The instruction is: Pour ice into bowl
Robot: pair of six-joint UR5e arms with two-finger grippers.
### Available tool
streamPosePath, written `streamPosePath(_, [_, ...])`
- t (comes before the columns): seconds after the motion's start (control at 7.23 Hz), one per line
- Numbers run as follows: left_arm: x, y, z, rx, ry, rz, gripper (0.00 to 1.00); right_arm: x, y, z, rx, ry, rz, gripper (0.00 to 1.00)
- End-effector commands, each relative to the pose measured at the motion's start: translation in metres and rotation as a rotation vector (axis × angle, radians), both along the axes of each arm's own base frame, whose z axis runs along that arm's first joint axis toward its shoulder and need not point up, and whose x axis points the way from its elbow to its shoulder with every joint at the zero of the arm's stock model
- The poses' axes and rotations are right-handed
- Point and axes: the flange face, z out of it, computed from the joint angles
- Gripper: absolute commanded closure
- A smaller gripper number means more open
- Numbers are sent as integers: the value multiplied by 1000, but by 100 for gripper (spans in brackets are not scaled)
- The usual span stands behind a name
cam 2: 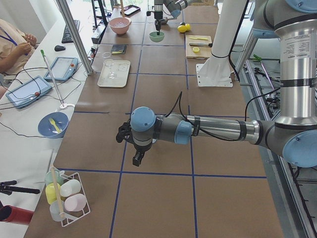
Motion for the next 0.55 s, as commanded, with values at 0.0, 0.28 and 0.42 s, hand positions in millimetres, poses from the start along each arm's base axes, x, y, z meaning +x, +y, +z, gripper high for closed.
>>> streamPosePath(0.0, [-2, 0, -14, 99, 1, 0, 0, -95, 2, -98, 7, -13, -6, 100])
streamPosePath(0.28, [0, 16, -8, 177, 5, 4, 0, -180, 17, -203, -62, 77, 23, 100])
streamPosePath(0.42, [2, 16, -14, 224, 28, 9, 0, -226, 40, -216, -52, 100, 69, 100])
